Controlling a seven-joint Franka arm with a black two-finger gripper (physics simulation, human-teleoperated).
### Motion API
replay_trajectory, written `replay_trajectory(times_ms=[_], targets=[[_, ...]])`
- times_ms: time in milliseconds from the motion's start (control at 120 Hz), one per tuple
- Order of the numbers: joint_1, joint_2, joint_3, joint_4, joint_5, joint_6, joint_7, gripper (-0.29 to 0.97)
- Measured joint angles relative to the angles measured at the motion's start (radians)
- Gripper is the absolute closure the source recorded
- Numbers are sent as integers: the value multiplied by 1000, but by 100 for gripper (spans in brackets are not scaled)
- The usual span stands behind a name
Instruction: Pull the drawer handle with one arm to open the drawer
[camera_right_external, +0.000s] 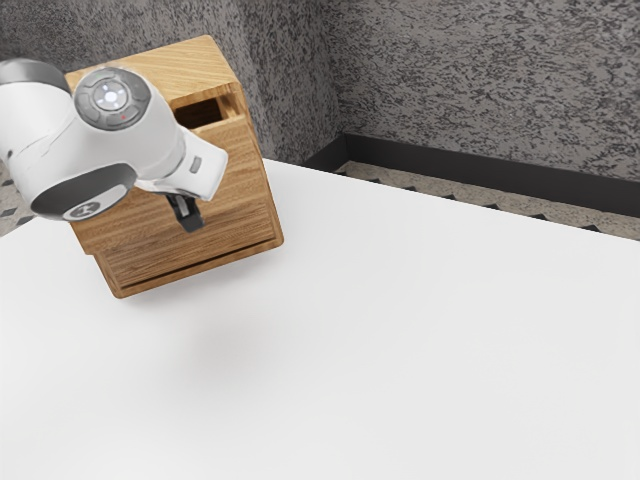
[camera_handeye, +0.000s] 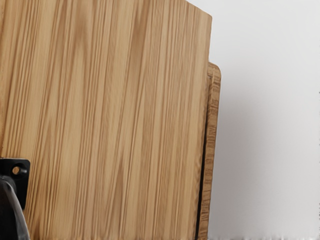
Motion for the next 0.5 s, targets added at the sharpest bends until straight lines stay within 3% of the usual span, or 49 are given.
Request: replay_trajectory(times_ms=[300, 500], targets=[[156, 0, -151, -108, 1, -1, -47, 0], [203, 1, -208, -150, -2, -3, -80, 0]])
